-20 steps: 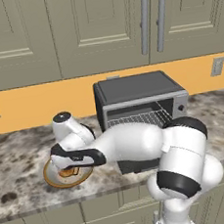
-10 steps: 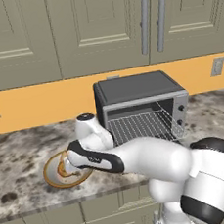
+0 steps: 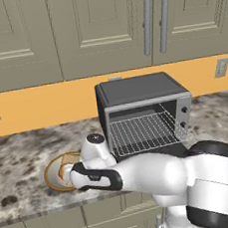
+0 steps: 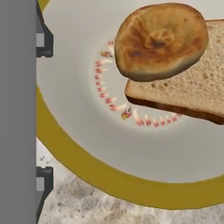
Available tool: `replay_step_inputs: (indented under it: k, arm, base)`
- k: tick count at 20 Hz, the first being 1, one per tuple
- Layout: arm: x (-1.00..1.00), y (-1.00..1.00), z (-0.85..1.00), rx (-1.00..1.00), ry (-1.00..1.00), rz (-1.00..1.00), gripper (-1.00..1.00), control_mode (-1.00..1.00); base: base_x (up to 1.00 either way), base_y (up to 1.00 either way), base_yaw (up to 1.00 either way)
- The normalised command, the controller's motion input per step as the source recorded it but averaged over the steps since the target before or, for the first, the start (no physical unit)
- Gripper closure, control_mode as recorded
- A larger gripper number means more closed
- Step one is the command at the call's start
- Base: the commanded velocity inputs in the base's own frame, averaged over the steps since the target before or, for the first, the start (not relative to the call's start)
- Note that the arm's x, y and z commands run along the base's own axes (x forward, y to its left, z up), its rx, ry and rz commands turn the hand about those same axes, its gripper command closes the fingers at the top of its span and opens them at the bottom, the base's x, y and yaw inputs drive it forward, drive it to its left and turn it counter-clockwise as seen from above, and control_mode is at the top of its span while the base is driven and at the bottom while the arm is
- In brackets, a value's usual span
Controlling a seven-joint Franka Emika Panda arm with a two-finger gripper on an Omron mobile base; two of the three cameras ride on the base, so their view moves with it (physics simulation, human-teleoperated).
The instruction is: Pick up the heated bread from the toaster oven and place it in the bowl. Then move the bread bowl to the dining counter.
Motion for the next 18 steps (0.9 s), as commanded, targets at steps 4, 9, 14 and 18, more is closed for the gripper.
replay_step_inputs:
  k: [4,9,14,18]
  arm:
    - [0.43,0.03,-0.17,0.03,-0.03,-0.14,-1.0,-1.0]
    - [0.34,0.05,-0.24,0.03,-0.07,-0.13,-1.0,-1.0]
    - [0.04,0.03,-0.09,0.02,-0.03,-0.05,1.0,-1.0]
    - [-0.01,0.0,0.05,0.0,-0.05,0.0,1.0,-1.0]
  base:
    - [0.0,0.0,0.0]
    - [0.0,0.0,0.0]
    - [0.0,0.0,0.0]
    - [0.0,0.0,0.0]
